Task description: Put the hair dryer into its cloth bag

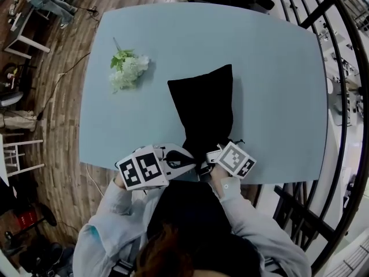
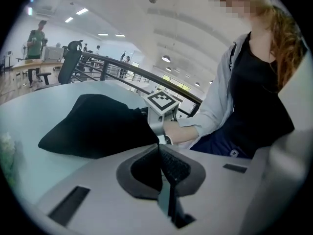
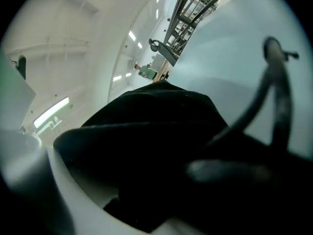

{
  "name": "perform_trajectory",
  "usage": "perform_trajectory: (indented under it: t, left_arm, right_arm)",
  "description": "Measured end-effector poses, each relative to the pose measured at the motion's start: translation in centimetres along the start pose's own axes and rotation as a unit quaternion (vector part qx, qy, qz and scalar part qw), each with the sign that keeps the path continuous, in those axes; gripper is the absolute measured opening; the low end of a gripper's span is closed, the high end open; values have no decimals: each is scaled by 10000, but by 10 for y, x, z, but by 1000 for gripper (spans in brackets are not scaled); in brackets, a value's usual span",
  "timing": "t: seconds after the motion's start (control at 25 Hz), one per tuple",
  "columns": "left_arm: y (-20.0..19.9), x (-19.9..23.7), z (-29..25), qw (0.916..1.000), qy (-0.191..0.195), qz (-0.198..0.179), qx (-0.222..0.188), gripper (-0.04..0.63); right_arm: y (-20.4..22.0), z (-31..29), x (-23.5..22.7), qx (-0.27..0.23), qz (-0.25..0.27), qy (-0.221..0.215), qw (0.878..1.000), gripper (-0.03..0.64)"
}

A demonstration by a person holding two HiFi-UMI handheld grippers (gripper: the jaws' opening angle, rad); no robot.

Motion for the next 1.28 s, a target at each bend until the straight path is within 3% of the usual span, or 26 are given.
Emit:
perform_trajectory:
  t: [0.2, 0.32, 0.44, 0.6, 0.68, 0.8, 0.92, 1.0, 1.16, 1.28]
  left_arm:
    - [3, 4, 12, 9987, -240, 308, -324, 21]
    - [9, 29, 15, 9961, -803, 247, -262, 20]
    - [20, 49, 14, 9926, -1173, 297, -98, 21]
    - [30, 65, 17, 9884, -1435, 459, -184, 21]
    - [33, 70, 19, 9862, -1542, 517, -301, 21]
    - [31, 71, 25, 9857, -1523, 558, -453, 21]
    - [24, 68, 26, 9883, -1380, 344, -545, 21]
    - [20, 65, 22, 9898, -1265, 227, -609, 21]
    - [10, 55, 8, 9925, -996, -48, -710, 21]
    - [-1, 45, -12, 9941, -738, -277, -744, 21]
  right_arm:
    - [-12, -17, 3, -813, -120, 19, 9966, 301]
    - [-10, -39, -8, -667, 136, 505, 9964, 301]
    - [-5, -55, -14, -361, 727, 963, 9920, 311]
    - [3, -72, -13, 117, 1119, 1224, 9861, 324]
    - [2, -74, -11, 143, 1108, 1135, 9872, 336]
    - [-3, -68, 3, 54, 1294, 648, 9895, 381]
    - [-16, -47, 23, -148, 1891, 396, 9810, 410]
    - [-20, -30, 28, -298, 2002, 277, 9789, 411]
    - [-24, 2, 24, -656, 1906, 130, 9794, 410]
    - [-33, 26, 4, -1001, 1496, 226, 9834, 393]
Point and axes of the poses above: the fingertips, and each gripper's own axes: z backward along the fingers, x to its left, y out of its underside, the point moved 3 cm from there along z, backward along the fingers, and after that the axes turned 10 degrees about z, right-handed, at the moved point
